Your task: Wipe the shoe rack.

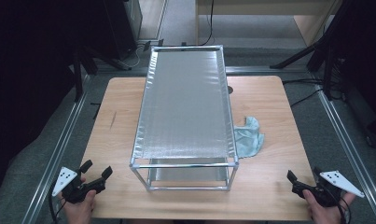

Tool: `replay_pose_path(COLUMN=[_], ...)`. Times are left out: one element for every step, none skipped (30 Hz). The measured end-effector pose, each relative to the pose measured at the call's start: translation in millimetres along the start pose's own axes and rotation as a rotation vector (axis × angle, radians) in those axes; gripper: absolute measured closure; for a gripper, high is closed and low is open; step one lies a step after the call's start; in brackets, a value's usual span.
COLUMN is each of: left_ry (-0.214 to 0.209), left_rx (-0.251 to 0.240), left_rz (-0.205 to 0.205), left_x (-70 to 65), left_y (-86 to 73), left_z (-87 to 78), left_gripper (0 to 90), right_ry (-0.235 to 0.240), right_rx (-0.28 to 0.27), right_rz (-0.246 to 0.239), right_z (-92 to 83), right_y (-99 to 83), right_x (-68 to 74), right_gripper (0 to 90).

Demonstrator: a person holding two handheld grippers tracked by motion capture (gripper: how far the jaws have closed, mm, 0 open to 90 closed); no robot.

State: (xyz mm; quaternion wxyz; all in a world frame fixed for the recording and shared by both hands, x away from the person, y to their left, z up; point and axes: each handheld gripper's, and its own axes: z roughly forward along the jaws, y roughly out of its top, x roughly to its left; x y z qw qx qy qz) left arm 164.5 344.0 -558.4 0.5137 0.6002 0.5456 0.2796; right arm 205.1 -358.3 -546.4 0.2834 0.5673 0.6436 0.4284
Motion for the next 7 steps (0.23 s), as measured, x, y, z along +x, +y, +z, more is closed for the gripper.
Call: replay_pose_path(left_ry=[-0.005, -0.005, -0.007, -0.006, -0.006, -0.005, -0.005], left_rx=[-0.008, -0.008, -0.009, -0.011, -0.011, -0.012, -0.011], left_rz=[0.004, 0.004, 0.004, 0.002, 0.002, 0.004, 0.005], left_x=[-0.4, -0.4, -0.5, -0.8, -0.8, -1.1, -1.2], left_y=[-0.7, -0.7, -0.9, -1.3, -1.3, -1.4, -1.5], left_z=[-1.3, -1.3, -1.4, -1.5, -1.5, -1.7, -1.6], left_gripper=[8.8, 8.8, 8.8, 8.8, 8.8, 8.8, 8.8], right_ry=[0.002, 0.003, 0.003, 0.003, 0.003, 0.005, 0.005], right_rx=[0.0, 0.0, 0.0, 0.002, 0.002, -0.001, -0.001], right_rz=[0.003, 0.004, 0.004, 0.01, 0.01, 0.008, 0.008], right_z=[0.0, 0.1, 0.1, 0.1, 0.1, -0.1, -0.1], right_y=[0.0, 0.0, 0.0, 0.2, 0.2, 0.1, 0.1], right_x=[-0.2, -0.4, -0.4, -1.1, -1.1, -2.0, -2.0], right_gripper=[1.1, 1.1, 1.1, 1.1, 1.1, 1.1, 1.1])
